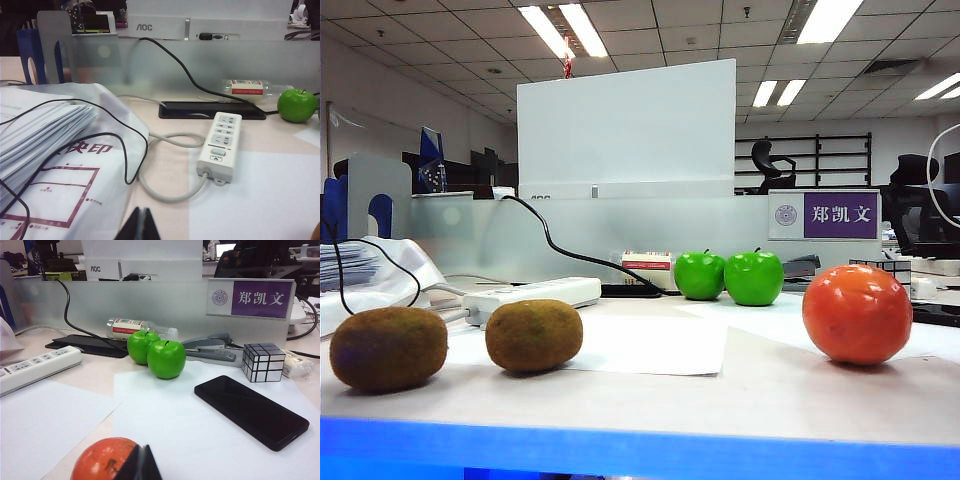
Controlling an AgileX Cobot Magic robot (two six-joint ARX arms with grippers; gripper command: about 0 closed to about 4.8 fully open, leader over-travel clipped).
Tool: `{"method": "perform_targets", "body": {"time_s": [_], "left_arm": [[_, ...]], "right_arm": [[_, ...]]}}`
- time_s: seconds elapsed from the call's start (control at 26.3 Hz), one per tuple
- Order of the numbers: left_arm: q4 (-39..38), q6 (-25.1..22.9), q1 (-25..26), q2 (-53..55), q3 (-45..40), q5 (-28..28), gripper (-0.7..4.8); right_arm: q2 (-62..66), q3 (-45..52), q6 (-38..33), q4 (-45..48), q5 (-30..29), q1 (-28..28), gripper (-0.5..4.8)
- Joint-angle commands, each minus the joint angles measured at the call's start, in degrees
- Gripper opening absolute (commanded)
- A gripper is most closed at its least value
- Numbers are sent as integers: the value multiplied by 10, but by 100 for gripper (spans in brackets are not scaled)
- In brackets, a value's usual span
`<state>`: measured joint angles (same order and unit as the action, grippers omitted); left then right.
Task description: Put the same fruits together.
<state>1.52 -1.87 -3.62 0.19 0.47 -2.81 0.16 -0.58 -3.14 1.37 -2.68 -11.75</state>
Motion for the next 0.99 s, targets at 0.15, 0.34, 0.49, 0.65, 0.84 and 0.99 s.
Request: {"method": "perform_targets", "body": {"time_s": [0.15,0.34,0.49,0.65,0.84,0.99], "left_arm": [[7,0,0,-1,1,0,-5],[7,0,0,-1,1,0,-5],[7,0,0,-1,1,0,-5],[7,0,0,-1,1,0,-5],[7,0,0,-1,1,0,-5],[7,0,0,-1,1,0,-5]], "right_arm": [[-1,1,2,4,2,0,1],[-1,1,2,4,2,0,1],[-1,1,2,4,2,0,1],[-1,1,2,4,2,0,1],[-1,1,2,3,2,2,1],[-1,1,2,3,0,29,1]]}}
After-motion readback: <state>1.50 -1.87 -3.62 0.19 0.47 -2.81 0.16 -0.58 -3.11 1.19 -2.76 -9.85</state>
